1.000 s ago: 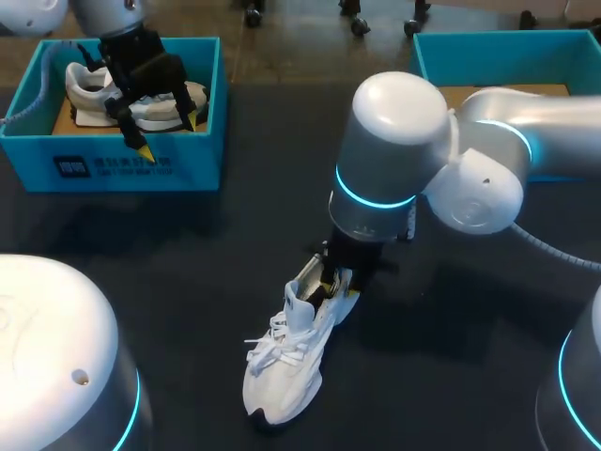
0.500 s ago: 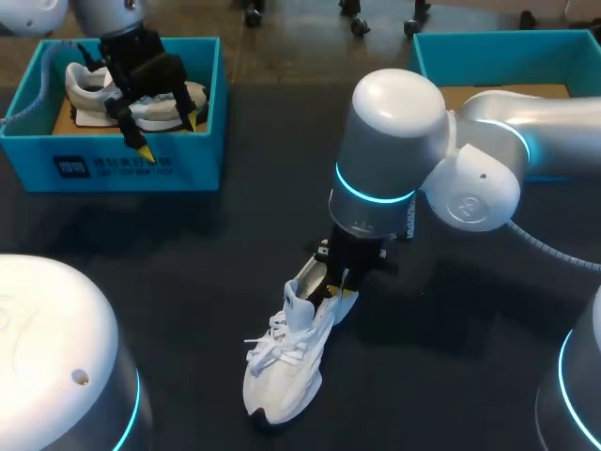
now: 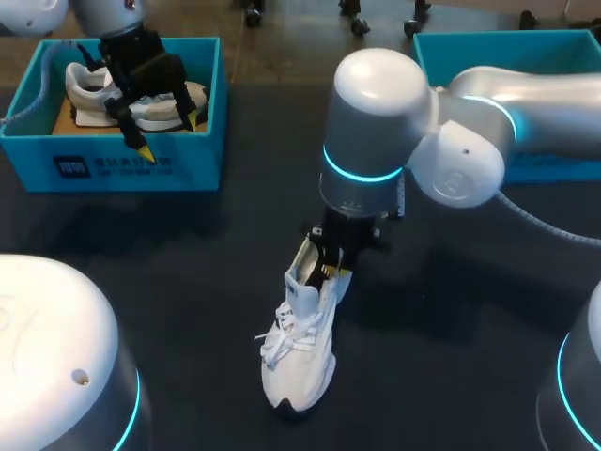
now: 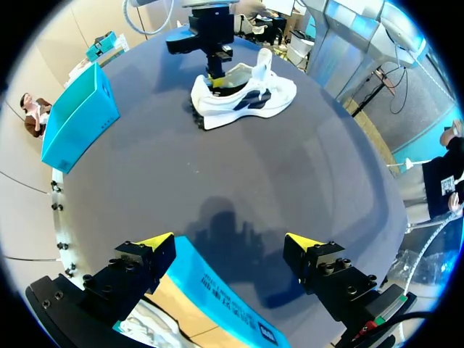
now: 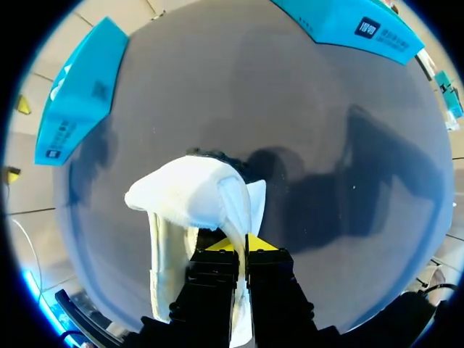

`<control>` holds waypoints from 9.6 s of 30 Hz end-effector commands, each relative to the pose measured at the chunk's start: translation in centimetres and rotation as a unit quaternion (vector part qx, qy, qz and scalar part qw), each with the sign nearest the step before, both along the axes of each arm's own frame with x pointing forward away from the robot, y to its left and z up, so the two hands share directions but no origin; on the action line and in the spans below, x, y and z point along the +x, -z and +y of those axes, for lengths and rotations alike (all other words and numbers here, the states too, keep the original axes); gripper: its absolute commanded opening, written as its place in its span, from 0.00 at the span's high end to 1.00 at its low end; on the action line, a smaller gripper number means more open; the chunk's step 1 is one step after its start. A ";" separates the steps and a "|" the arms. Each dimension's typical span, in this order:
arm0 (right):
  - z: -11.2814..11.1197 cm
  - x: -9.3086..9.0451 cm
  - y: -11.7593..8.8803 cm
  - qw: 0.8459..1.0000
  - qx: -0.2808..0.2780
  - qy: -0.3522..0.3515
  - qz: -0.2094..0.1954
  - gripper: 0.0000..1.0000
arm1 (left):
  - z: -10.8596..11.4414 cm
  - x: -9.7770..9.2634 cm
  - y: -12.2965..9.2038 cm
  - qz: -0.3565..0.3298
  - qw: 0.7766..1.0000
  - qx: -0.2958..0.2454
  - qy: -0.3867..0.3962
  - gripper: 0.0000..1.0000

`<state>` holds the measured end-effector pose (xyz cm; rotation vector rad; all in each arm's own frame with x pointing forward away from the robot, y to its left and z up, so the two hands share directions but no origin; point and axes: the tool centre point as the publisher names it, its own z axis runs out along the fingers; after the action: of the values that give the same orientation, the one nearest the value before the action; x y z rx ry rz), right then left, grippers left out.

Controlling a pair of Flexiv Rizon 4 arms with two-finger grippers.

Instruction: Take the shoe out of the shoebox, open the shoe tongue, remove and reinsert the insole, then place the shoe into the shoebox

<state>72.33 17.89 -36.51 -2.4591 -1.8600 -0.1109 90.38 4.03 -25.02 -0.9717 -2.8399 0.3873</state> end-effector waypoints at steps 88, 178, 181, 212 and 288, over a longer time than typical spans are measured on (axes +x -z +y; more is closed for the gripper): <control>8.3 3.0 -3.0 0.983 -0.058 -0.137 -0.105 1.00 | 0.0 0.0 -0.1 0.000 1.000 0.001 0.000 0.00; 5.1 4.4 4.1 0.976 -0.136 -0.137 -0.098 1.00 | 0.0 0.0 -0.1 0.000 1.000 0.001 0.000 0.00; 5.1 4.5 6.4 0.980 -0.131 -0.134 -0.074 1.00 | 0.0 0.0 -0.1 0.000 1.000 0.001 0.000 0.00; 6.3 -0.5 3.5 0.986 -0.131 -0.093 -0.044 1.00 | 0.0 0.0 -0.1 0.000 1.000 0.001 0.000 0.00; 5.1 1.1 4.2 0.983 -0.106 -0.151 0.007 1.00 | 0.0 0.0 -0.1 0.000 1.000 0.001 0.000 0.00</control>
<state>73.75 23.53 -40.34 -2.3268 -2.3834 0.3048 90.38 4.04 -25.02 -0.9714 -2.8400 0.3873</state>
